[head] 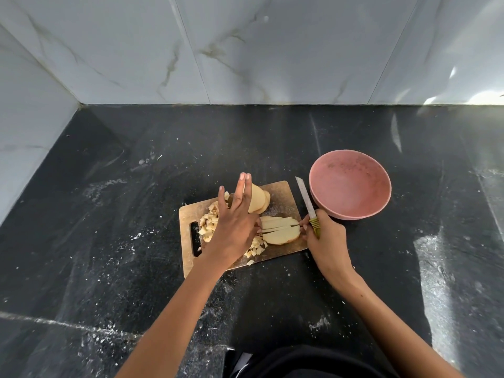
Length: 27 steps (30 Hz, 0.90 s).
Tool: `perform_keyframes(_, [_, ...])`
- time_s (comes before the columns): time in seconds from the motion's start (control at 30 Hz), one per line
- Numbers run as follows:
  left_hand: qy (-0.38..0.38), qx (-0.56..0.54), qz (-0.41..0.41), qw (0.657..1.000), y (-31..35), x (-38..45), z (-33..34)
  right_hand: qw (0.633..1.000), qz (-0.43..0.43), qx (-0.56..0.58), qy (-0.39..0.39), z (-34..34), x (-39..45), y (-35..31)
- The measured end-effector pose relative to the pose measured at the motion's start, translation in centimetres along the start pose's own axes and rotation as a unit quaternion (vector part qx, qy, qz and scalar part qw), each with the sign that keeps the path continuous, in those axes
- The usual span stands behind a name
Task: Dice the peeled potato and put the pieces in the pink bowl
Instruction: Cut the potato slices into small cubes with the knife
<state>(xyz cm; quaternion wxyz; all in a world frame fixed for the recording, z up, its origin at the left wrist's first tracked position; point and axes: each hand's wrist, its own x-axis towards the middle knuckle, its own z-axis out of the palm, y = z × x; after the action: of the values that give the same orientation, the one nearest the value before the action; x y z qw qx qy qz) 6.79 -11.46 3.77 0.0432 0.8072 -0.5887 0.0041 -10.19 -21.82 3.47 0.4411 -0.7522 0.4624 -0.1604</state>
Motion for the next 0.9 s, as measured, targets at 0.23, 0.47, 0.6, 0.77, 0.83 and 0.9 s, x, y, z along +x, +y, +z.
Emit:
perform_keyframes(0.23, [-0.056, 0.029, -0.045, 0.997, -0.5, -0.2, -1.7, 1.000, 0.010, 0.016, 0.001, -0.1, -0.1, -0.1])
perform_keyframes(0.47, [-0.073, 0.054, -0.017, 0.996, -0.1, 0.1, -1.4, 1.000, 0.020, 0.020, 0.003, -0.1, -0.2, -0.4])
perform_keyframes(0.6, [-0.088, 0.047, -0.017, 0.995, 0.2, 0.5, -1.2, 1.000, 0.018, 0.009, 0.001, -0.2, -0.2, -0.7])
perform_keyframes(0.77, [-0.027, -0.002, -0.018, 0.999, 0.1, 0.2, -0.5, 1.000, 0.015, -0.007, 0.000, -0.3, -0.2, -0.7])
perform_keyframes(0.83, [0.010, -0.045, -0.034, 0.998, -0.1, -0.2, -0.2, 1.000, 0.008, -0.019, -0.003, -0.3, -0.3, -0.8])
perform_keyframes(0.9, [0.042, -0.080, -0.042, 0.995, -0.1, -0.8, 0.2, 0.999, -0.003, -0.049, -0.007, -0.5, -0.5, -1.0])
